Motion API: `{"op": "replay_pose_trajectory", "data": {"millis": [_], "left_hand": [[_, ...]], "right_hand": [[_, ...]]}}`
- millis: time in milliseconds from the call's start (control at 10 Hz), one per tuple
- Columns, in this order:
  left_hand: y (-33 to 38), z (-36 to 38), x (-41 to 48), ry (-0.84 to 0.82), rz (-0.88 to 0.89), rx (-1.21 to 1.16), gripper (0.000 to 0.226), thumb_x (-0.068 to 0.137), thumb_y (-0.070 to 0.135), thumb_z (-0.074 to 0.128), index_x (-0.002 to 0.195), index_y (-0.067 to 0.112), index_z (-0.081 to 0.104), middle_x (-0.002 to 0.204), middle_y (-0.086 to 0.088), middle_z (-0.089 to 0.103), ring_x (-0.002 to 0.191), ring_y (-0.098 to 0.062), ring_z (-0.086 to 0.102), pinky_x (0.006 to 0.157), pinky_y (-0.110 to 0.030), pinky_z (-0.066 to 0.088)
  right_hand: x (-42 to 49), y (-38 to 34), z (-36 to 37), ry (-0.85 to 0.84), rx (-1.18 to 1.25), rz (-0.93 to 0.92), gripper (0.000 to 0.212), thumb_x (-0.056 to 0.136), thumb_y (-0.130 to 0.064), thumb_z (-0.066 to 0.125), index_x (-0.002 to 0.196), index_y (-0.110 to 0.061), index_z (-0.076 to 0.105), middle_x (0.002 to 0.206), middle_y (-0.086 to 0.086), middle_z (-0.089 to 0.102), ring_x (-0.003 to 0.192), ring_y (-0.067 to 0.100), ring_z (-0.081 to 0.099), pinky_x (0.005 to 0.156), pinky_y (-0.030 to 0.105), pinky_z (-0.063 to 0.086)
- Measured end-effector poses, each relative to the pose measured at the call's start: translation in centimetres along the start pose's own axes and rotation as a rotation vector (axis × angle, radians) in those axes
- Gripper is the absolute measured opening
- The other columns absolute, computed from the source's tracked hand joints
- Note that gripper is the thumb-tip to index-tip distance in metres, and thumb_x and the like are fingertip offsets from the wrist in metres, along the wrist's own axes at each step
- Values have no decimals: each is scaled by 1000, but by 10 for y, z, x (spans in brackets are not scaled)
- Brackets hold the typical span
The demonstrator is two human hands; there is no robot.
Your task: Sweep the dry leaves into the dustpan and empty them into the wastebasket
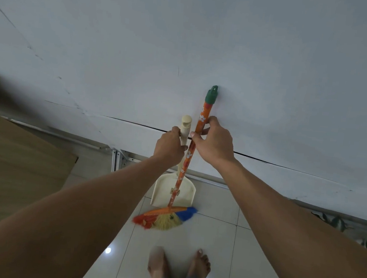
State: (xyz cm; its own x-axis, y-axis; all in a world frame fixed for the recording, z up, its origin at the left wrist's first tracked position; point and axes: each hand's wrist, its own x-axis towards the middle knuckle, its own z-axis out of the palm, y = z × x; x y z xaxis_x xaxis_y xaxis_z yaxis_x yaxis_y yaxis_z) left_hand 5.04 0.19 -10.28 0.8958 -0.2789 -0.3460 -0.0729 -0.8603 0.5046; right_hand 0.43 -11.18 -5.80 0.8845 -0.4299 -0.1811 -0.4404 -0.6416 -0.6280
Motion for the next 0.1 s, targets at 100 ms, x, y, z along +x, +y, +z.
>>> {"op": "replay_pose_trajectory", "data": {"millis": [100], "left_hand": [[-5,2,1,-12,-25,20,47,89,26,69,128,11,46,121,-7,64,105,-26,62,76,-30,44]], "right_hand": [[-3,-2,-1,15,5,12,44,89,-37,69,126,-20,52,113,0,71,100,21,69,85,30,52]]}}
